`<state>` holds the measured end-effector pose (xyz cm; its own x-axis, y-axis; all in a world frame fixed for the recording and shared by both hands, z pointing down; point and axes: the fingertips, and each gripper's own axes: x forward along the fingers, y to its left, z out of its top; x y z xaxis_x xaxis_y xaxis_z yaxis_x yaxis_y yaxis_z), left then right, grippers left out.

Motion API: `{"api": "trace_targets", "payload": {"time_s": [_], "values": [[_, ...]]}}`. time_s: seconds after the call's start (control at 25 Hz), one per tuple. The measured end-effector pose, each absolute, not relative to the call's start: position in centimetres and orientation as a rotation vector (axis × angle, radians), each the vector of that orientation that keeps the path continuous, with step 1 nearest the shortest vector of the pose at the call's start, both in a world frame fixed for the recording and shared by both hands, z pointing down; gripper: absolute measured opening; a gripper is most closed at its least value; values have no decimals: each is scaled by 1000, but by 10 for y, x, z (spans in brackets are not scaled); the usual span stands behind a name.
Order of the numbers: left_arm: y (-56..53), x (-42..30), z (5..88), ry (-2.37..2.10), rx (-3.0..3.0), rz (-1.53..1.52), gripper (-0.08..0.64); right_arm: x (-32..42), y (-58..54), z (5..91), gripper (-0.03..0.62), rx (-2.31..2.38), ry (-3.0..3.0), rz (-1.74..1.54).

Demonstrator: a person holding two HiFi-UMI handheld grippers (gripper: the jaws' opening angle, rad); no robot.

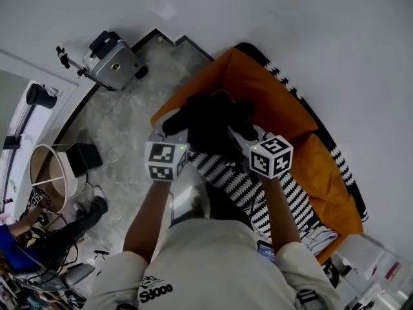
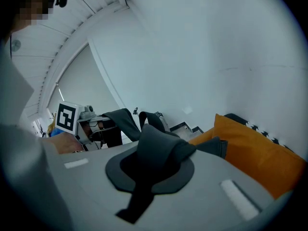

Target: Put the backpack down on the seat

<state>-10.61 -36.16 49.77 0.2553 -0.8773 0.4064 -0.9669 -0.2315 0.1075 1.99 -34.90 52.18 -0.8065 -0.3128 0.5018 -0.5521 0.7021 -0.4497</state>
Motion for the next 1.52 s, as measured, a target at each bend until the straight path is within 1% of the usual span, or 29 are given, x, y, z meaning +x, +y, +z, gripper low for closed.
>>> {"api": "trace_targets", "payload": {"time_s": [0.6, 0.88, 1.52], "values": [[-416, -118, 559, -1696, 2081, 475, 11, 8, -413, 580, 5, 611, -2458, 914], [-433, -129, 576, -1719, 2043, 487, 11, 0, -437, 594, 5, 606, -2473, 884], [-446, -153, 621, -1730, 1962, 536, 12, -14, -453, 626, 14, 555, -2464, 873]]}}
